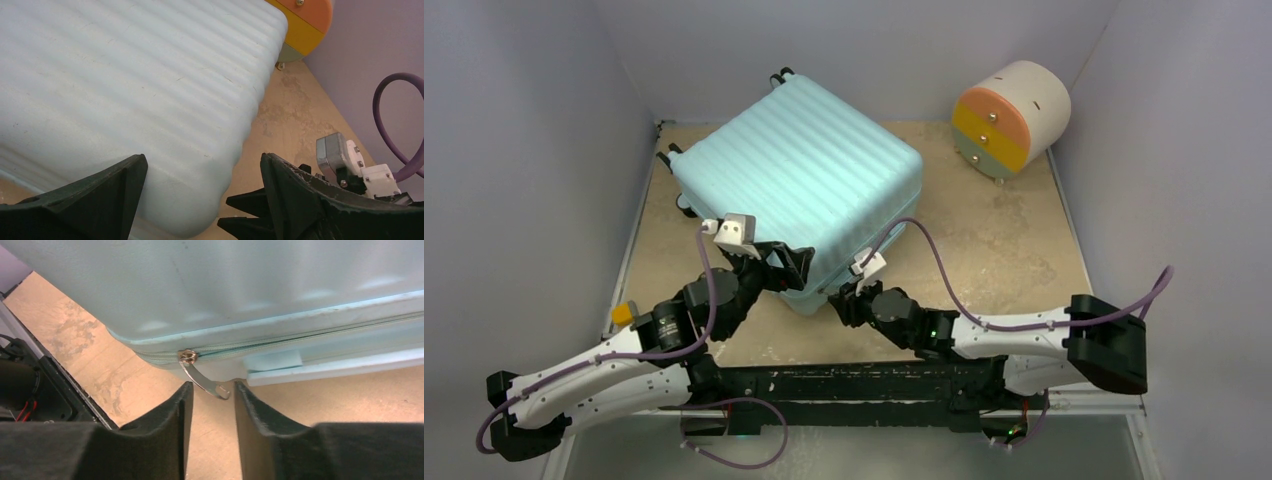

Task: Pack the luggage
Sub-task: Zip the luggage at the center of the board.

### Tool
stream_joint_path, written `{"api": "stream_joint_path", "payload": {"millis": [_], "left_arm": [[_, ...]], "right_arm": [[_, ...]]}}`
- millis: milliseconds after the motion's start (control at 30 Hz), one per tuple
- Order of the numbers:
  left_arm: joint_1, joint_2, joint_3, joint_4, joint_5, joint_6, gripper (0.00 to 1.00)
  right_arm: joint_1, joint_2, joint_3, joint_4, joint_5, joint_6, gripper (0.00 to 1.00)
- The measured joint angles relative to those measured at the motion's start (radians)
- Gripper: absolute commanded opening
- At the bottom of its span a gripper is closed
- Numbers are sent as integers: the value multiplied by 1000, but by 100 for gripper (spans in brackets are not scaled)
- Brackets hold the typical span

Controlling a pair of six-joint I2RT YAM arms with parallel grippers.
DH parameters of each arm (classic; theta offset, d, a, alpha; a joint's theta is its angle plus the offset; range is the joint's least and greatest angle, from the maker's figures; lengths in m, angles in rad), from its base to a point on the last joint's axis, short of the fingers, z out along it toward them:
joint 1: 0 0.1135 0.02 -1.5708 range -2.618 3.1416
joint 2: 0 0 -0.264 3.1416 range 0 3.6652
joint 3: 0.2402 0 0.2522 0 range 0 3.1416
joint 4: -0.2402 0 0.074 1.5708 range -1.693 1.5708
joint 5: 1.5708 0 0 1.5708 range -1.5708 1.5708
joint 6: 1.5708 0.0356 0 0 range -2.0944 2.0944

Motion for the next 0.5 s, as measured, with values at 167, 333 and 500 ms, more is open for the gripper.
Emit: {"api": "stream_joint_path", "payload": {"millis": [167,333,500], "left_arm": [[0,-4,-2,0,0,-1,89],[0,-11,-6,1,3,-6,89],[0,-14,-10,7,5,-5,89]], "right_arm": [[-14,-49,-37,31,-25,-35,47],[-14,-51,-37,39,-73,-63,52],[-14,-21,-20,39,-112,-69,56]]}}
